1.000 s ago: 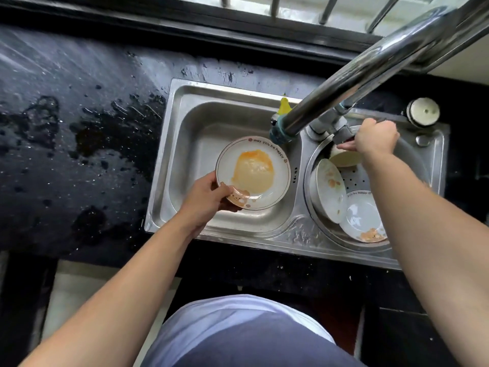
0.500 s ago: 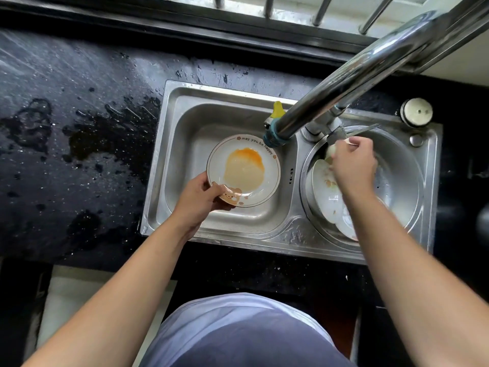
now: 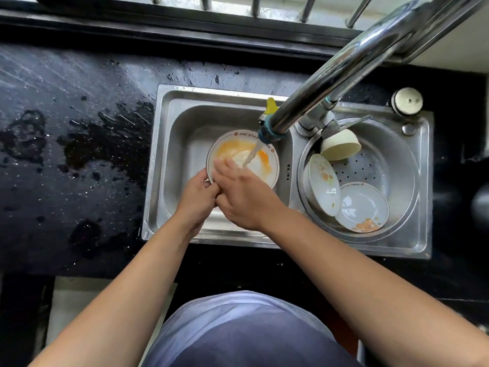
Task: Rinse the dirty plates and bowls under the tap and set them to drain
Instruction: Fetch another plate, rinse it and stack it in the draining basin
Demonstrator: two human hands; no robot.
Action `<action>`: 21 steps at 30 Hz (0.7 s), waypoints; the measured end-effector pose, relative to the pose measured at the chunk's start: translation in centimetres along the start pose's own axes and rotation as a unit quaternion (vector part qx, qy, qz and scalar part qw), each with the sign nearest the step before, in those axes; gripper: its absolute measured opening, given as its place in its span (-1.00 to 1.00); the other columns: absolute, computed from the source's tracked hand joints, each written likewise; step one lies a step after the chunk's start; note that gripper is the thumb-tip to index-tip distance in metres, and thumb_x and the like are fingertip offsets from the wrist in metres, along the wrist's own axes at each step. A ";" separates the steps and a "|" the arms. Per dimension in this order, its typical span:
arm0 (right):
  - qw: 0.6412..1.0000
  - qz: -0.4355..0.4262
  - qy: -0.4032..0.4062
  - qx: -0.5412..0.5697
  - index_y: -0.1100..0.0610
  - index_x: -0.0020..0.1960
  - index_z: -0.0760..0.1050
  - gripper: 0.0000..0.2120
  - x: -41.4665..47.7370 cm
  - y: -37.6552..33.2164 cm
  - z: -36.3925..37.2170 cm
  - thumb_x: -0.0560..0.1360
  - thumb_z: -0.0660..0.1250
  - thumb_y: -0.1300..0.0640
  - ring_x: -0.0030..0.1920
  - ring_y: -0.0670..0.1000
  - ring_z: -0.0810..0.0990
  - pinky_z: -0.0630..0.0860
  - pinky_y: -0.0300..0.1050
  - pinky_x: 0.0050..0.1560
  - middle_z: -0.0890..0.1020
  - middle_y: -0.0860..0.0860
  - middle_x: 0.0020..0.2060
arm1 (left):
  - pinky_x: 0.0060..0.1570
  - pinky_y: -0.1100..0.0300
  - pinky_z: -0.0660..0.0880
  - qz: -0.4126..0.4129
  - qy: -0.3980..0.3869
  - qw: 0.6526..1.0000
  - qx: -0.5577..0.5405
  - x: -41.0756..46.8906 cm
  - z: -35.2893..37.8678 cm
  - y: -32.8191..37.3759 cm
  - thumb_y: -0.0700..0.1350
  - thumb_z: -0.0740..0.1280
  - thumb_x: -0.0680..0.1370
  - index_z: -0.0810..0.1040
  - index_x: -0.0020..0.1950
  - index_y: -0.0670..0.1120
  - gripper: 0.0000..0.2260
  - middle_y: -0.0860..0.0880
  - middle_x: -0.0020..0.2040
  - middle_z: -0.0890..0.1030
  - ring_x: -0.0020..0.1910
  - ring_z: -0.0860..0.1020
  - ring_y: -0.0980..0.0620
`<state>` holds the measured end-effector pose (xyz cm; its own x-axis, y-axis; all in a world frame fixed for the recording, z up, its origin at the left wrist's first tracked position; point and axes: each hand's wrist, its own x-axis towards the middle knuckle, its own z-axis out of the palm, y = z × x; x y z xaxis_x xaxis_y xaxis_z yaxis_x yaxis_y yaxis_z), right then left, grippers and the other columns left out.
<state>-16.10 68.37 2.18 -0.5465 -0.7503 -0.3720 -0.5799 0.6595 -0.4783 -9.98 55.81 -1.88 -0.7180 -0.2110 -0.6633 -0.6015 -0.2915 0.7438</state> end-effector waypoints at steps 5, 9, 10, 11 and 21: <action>0.995 0.098 -0.014 -0.003 0.14 0.38 0.47 -0.59 -3.1 2.4 -0.1 0.60 0.15 0.05 0.44 0.13 0.42 0.51 0.10 0.30 0.42 0.07 0.48 | -0.18 0.00 0.71 -0.014 -0.003 1.000 -0.007 -0.2 -0.6 -0.6 -0.39 0.31 0.59 0.62 0.12 -0.13 -0.77 -0.14 -0.15 0.76 -0.20 0.73 -0.11; 0.997 0.077 -0.021 0.001 0.22 0.44 0.36 -0.53 -0.4 2.2 -1.3 0.59 0.24 0.05 0.55 0.22 0.24 0.32 0.17 0.50 0.22 0.22 0.59 | -0.23 0.02 0.70 -0.010 -0.007 1.000 0.011 -0.4 -0.2 -0.8 -0.39 0.31 0.59 0.62 0.05 -0.15 -0.82 -0.14 -0.25 0.73 -0.27 0.71 -0.12; 0.999 0.017 -0.044 0.003 0.22 0.45 0.36 -0.53 -0.2 1.8 -1.2 0.58 0.24 0.08 0.59 0.24 0.18 0.25 0.19 0.53 0.17 0.22 0.61 | -0.24 0.04 0.69 -0.007 -0.012 1.000 0.011 -0.4 -0.3 -0.7 -0.38 0.32 0.58 0.63 0.04 -0.14 -0.83 -0.11 -0.26 0.73 -0.29 0.70 -0.07; 0.997 -0.026 -0.076 0.022 0.19 0.48 0.36 -0.51 -0.4 1.7 -1.3 0.56 0.24 0.12 0.60 0.24 0.15 0.21 0.19 0.55 0.16 0.18 0.63 | -0.24 0.07 0.68 -0.005 -0.017 1.000 0.009 -0.4 -0.4 -0.5 -0.36 0.33 0.58 0.64 0.04 -0.13 -0.82 -0.09 -0.27 0.73 -0.29 0.69 -0.02; 0.998 0.004 -0.061 -0.023 0.25 0.51 0.29 -0.48 0.4 1.8 -1.1 0.57 0.23 0.16 0.56 0.27 0.22 0.23 0.18 0.55 0.20 0.21 0.59 | -0.26 0.07 0.69 0.002 -0.002 0.999 0.050 0.5 -1.6 0.4 -0.37 0.32 0.56 0.66 -0.11 -0.05 -0.76 -0.13 -0.31 0.72 -0.32 0.72 -0.12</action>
<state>-18.10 69.29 2.06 -0.4751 -0.7426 -0.4720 -0.6035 0.6654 -0.4393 -10.03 54.04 -2.03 -0.7217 -0.2083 -0.6601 -0.6307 -0.1951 0.7511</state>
